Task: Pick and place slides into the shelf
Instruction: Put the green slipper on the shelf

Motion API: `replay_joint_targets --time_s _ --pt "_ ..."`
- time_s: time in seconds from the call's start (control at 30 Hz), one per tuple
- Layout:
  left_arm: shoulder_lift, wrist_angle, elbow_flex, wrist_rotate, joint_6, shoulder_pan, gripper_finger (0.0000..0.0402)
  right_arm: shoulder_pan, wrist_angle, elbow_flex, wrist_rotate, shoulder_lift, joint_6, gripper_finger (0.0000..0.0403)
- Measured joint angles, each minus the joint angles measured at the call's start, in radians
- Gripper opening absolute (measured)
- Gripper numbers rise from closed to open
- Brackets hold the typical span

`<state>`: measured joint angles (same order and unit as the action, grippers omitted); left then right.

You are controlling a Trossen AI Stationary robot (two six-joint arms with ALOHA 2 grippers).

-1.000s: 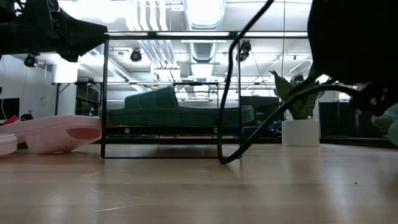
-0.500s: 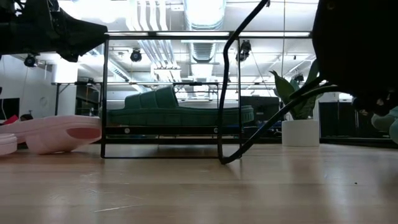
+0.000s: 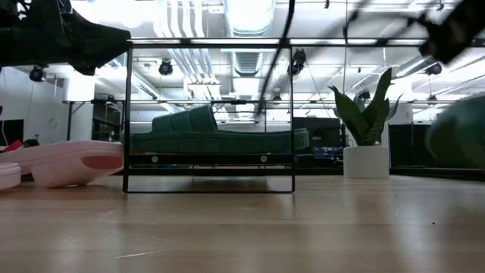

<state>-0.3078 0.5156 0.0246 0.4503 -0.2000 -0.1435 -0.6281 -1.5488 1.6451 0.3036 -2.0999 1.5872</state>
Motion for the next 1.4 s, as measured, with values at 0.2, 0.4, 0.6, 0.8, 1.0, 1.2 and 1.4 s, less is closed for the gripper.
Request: replay_joint_targets --time_s 0.2,0.4,0.6,0.8,1.0,1.2,1.4 --pt "0.005 0.037 0.0 -0.032 -0.073 0.0 0.0196 -0.028 -0.004 0.007 -0.184 0.197 0.091 0.0065" --pt "0.005 0.043 0.001 -0.203 -0.101 0.0 0.0196 -0.09 -0.008 0.065 -0.395 0.371 0.106 0.0065" --pt "0.003 0.066 0.001 -0.373 -0.185 0.0 0.0196 -0.171 0.06 0.13 -0.886 0.491 -0.09 0.0063" --pt "-0.021 0.211 0.014 -0.503 -0.464 0.0 0.0196 -0.206 0.265 0.125 -1.242 0.571 -0.549 0.006" --pt "-0.115 0.139 0.156 -0.515 -0.489 0.002 0.0196 -0.108 0.413 0.103 -1.283 0.595 -0.939 0.006" --pt "-0.357 -0.152 0.393 -0.527 -0.54 0.007 0.0196 0.058 0.441 0.101 -0.957 0.593 -1.08 0.0059" --pt "-0.556 -0.221 0.587 -0.52 -0.61 0.007 0.0196 0.154 0.525 0.101 -0.79 0.601 -1.244 0.0059"
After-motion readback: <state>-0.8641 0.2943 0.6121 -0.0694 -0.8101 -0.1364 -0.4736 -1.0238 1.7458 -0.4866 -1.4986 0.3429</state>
